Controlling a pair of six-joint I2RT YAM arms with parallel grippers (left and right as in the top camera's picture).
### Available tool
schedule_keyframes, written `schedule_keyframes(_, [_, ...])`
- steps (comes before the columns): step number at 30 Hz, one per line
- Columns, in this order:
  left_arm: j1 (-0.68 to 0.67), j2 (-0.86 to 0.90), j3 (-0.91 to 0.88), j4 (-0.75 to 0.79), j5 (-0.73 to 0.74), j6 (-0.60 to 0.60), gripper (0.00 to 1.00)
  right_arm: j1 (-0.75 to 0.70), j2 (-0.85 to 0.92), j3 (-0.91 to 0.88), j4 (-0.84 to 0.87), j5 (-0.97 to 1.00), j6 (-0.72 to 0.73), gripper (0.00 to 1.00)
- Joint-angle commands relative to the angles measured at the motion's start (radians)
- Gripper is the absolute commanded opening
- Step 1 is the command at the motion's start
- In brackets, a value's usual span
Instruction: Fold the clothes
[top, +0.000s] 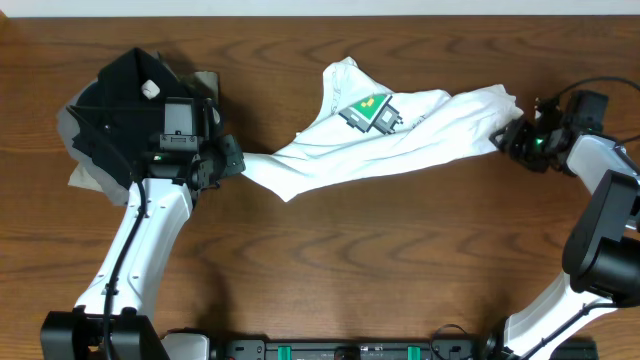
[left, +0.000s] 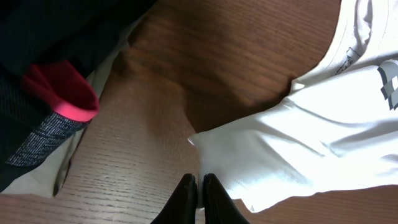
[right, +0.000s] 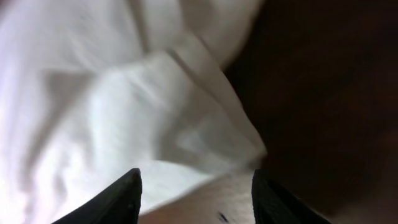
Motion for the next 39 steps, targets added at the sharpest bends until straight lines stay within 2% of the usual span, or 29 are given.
schedule_keyframes(1, [0.004, -0.005, 0.01, -0.001, -0.005, 0.017, 0.09, 0.005, -0.021, 0.004, -0.026, 0.1, -0.05, 0.56])
schedule_keyframes(3, [0.004, -0.005, 0.01, -0.001, -0.005, 0.017, 0.09, 0.005, -0.021, 0.0, -0.024, 0.121, -0.05, 0.56])
schedule_keyframes(7, [0.004, -0.005, 0.01, -0.001, -0.005, 0.017, 0.09, 0.012, -0.008, -0.019, 0.04, 0.12, -0.048, 0.48])
schedule_keyframes(9, [0.004, -0.005, 0.01, -0.001, -0.005, 0.017, 0.09, 0.017, 0.01, -0.029, 0.079, 0.116, -0.034, 0.39])
schedule_keyframes(14, [0.004, -0.005, 0.01, -0.002, -0.005, 0.017, 0.09, 0.024, 0.04, -0.037, 0.145, -0.005, -0.02, 0.06])
schedule_keyframes(17, [0.004, -0.005, 0.01, -0.002, -0.005, 0.017, 0.09, 0.022, 0.025, -0.036, 0.164, -0.078, -0.019, 0.01])
schedule_keyframes(22, [0.003, -0.005, 0.01, -0.01, 0.047, 0.017, 0.1, 0.019, -0.053, -0.036, 0.123, -0.091, -0.02, 0.01])
schedule_keyframes(27, [-0.006, -0.005, 0.01, -0.053, 0.071, 0.031, 0.23, 0.019, -0.189, -0.035, 0.05, -0.096, -0.019, 0.01])
schedule_keyframes(31, [-0.039, -0.005, 0.01, -0.097, 0.071, 0.096, 0.33, 0.023, -0.302, -0.036, -0.009, -0.08, -0.019, 0.01])
schedule_keyframes(33, [-0.068, -0.003, 0.008, -0.105, 0.078, 0.143, 0.4, 0.023, -0.325, -0.036, -0.031, -0.05, -0.019, 0.02])
schedule_keyframes(34, [-0.085, 0.002, 0.008, -0.106, 0.078, 0.174, 0.43, 0.023, -0.326, -0.036, -0.037, -0.049, -0.019, 0.06])
schedule_keyframes(36, [-0.124, 0.021, 0.007, -0.103, 0.077, 0.237, 0.52, 0.024, -0.318, -0.036, -0.044, -0.049, -0.01, 0.23])
schedule_keyframes(39, [-0.176, 0.075, 0.007, -0.1, 0.077, 0.279, 0.59, 0.035, -0.298, -0.036, -0.05, -0.05, -0.009, 0.36])
